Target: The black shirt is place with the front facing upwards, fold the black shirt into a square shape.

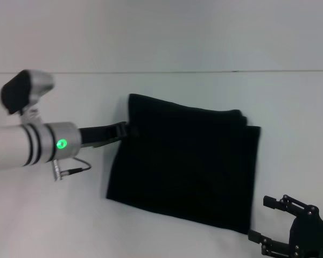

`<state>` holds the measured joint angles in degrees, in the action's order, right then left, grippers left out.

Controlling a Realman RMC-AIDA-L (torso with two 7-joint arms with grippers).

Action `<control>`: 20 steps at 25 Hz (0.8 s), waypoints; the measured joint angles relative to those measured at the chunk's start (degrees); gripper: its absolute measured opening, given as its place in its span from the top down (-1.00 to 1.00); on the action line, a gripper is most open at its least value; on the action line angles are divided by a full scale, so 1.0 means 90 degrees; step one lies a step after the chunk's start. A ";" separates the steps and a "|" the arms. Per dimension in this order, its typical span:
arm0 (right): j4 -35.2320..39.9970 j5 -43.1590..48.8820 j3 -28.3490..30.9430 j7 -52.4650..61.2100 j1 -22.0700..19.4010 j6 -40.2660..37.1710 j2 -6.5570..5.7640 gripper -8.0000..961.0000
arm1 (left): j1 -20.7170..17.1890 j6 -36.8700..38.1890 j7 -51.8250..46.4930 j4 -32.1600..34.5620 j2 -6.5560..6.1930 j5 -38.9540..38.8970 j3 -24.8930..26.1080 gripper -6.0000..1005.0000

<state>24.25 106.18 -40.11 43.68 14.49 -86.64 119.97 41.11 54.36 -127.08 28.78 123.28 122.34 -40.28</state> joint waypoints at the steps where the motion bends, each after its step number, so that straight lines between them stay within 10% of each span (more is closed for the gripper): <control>1: 0.0000 -0.0004 0.0005 0.0000 0.0014 0.0000 0.0000 -0.79 | -0.0098 0.0020 0.0050 0.0011 0.0010 -0.0064 0.0167 0.77; 9: 0.0000 -0.0031 0.0093 0.0000 0.0095 0.0083 -0.0009 -0.79 | -0.1047 0.0350 0.0746 -0.0222 0.0106 -0.1059 0.1523 0.83; 20: 0.0001 -0.0034 0.0216 0.0000 0.0159 0.0119 0.0004 -0.79 | -0.1161 0.0695 0.1380 -0.0794 0.0111 -0.1456 0.1766 0.81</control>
<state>24.26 105.87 -38.17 43.68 15.92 -85.57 120.00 30.66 60.61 -114.66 21.63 124.28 109.24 -24.38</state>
